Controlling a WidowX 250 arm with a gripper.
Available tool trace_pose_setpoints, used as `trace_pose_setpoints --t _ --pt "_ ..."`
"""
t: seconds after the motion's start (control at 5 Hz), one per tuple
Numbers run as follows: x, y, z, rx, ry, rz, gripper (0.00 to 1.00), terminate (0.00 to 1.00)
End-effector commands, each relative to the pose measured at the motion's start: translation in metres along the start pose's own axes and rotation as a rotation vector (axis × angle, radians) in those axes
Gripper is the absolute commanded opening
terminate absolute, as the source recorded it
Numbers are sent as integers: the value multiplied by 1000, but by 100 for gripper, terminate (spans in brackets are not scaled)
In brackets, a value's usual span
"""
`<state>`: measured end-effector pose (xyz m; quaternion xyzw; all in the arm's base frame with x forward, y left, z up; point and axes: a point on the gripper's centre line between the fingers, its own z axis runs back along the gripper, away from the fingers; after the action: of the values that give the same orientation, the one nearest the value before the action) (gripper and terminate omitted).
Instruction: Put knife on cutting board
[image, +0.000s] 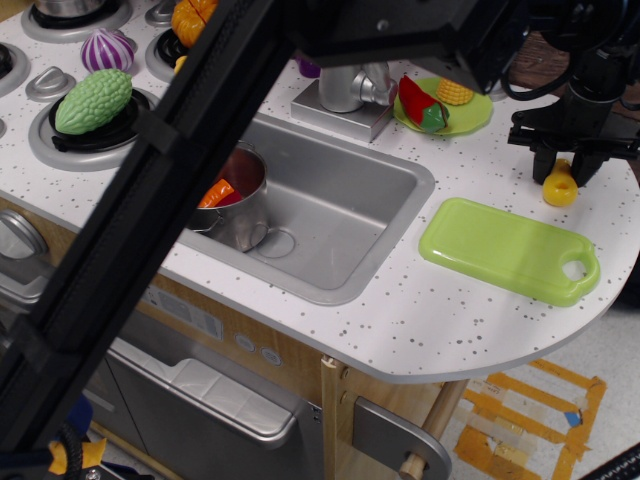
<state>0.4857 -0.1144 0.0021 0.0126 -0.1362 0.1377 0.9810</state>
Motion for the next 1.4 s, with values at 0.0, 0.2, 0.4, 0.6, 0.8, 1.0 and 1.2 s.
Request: trace_pose_setpoints --t 0.0,0.2,0.4,0.6,0.8,1.0,1.2 --pt "6 6 39 37 -12 42 0 0" --pt "-1 6 65 105 -12 45 0 0" --pt "-12 10 81 154 -7 56 0 0" --pt "-27 17 84 172 -12 70 0 0" --pt "-40 26 84 175 -12 87 0 0" --pt "-49 33 82 152 -1 95 0 0" --pt "-62 35 84 140 -1 107 0 0"
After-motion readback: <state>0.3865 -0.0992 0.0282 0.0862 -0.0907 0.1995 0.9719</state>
